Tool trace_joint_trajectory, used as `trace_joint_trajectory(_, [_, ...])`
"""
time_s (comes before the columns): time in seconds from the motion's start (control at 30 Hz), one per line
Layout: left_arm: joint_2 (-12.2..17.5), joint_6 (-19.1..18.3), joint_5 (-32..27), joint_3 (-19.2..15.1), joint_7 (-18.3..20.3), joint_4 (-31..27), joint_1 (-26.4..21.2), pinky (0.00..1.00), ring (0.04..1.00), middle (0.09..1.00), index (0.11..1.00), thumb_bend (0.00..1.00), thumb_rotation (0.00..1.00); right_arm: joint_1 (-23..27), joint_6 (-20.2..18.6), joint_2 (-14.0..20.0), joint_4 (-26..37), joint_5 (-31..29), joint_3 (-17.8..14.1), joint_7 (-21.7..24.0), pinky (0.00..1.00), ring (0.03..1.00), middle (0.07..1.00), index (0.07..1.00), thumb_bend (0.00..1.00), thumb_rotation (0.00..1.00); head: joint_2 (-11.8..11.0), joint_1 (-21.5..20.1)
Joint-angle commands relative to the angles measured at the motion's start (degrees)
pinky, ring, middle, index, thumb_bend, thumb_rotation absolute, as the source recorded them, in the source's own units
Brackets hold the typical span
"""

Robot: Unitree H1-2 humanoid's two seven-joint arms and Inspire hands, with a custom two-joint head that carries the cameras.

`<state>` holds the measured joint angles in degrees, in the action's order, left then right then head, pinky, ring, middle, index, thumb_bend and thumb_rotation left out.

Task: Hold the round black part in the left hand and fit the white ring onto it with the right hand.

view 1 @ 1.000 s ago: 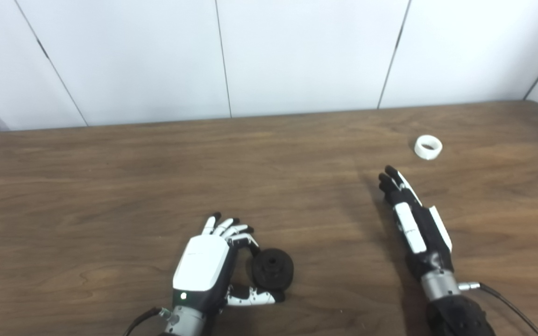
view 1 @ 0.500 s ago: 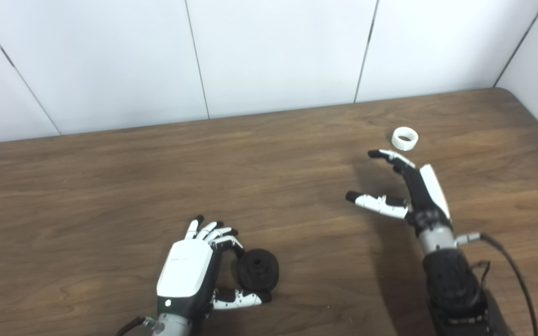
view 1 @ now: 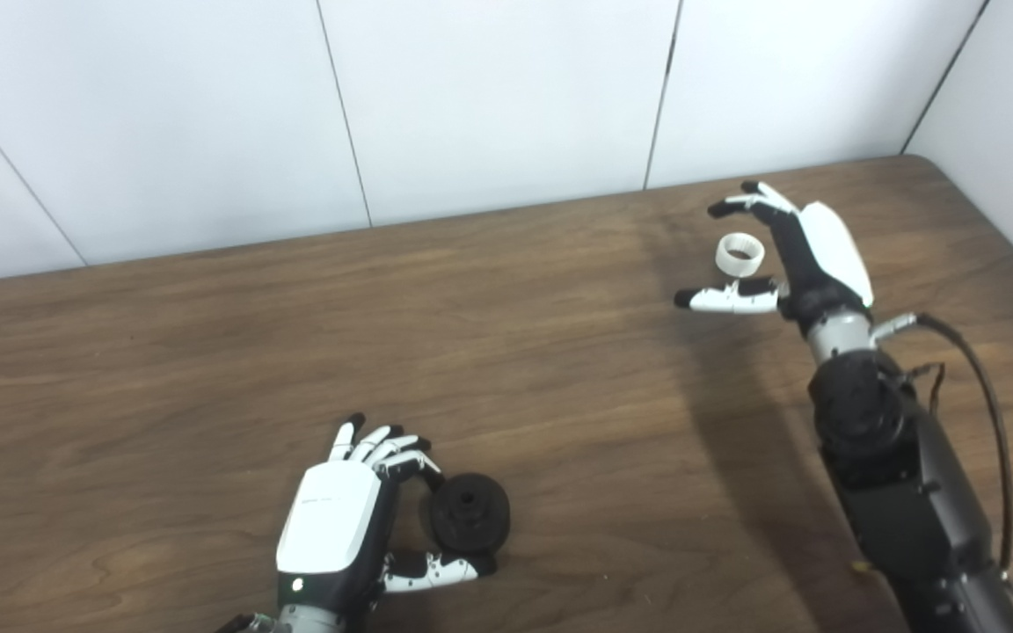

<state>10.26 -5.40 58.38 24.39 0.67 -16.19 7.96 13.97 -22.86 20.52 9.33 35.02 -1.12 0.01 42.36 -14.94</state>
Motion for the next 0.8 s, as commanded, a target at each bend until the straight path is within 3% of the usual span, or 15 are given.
trace_joint_trajectory(0.0, [1.96,-0.44,0.86,0.03,2.11,2.24,2.12,1.00,0.867,0.773,0.483,0.52,0.05,2.81,0.46,1.89,-0.16,-0.13,-0.99,-0.11,0.93,0.952,0.937,0.720,0.82,0.22,0.12,0.10])
trace_joint_trajectory(0.17, [1.89,0.11,0.46,-0.16,1.23,2.65,2.22,1.00,0.861,0.769,0.482,0.52,0.05,5.60,0.61,4.82,-4.79,0.03,-0.79,0.52,0.97,0.960,0.948,0.733,0.80,0.21,0.12,0.10])
trace_joint_trajectory(0.3, [1.96,-0.33,0.75,-0.32,2.06,2.30,2.46,1.00,0.863,0.773,0.483,0.52,0.05,7.72,1.59,6.36,-9.51,-0.28,-0.74,-0.07,0.94,0.950,0.937,0.722,0.81,0.20,0.15,0.52])
trace_joint_trajectory(0.47, [2.01,-0.84,1.44,-0.43,2.53,2.16,2.45,1.00,0.866,0.776,0.483,0.52,0.05,10.14,1.13,8.57,-14.45,0.47,0.84,0.56,0.96,0.949,0.934,0.718,0.81,0.21,0.10,0.48])
trace_joint_trajectory(0.67, [2.02,-0.45,1.31,-0.40,2.17,1.88,2.64,1.00,0.859,0.772,0.482,0.52,0.05,12.61,0.53,9.44,-17.72,0.00,1.70,1.19,0.98,0.951,0.933,0.705,0.84,0.23,0.09,1.85])
trace_joint_trajectory(0.77, [1.89,-0.84,1.28,-0.50,2.59,1.62,2.65,1.00,0.865,0.775,0.482,0.52,0.05,13.87,-0.19,9.77,-19.10,0.13,2.44,1.97,0.93,0.950,0.936,0.702,0.83,0.24,0.09,1.85])
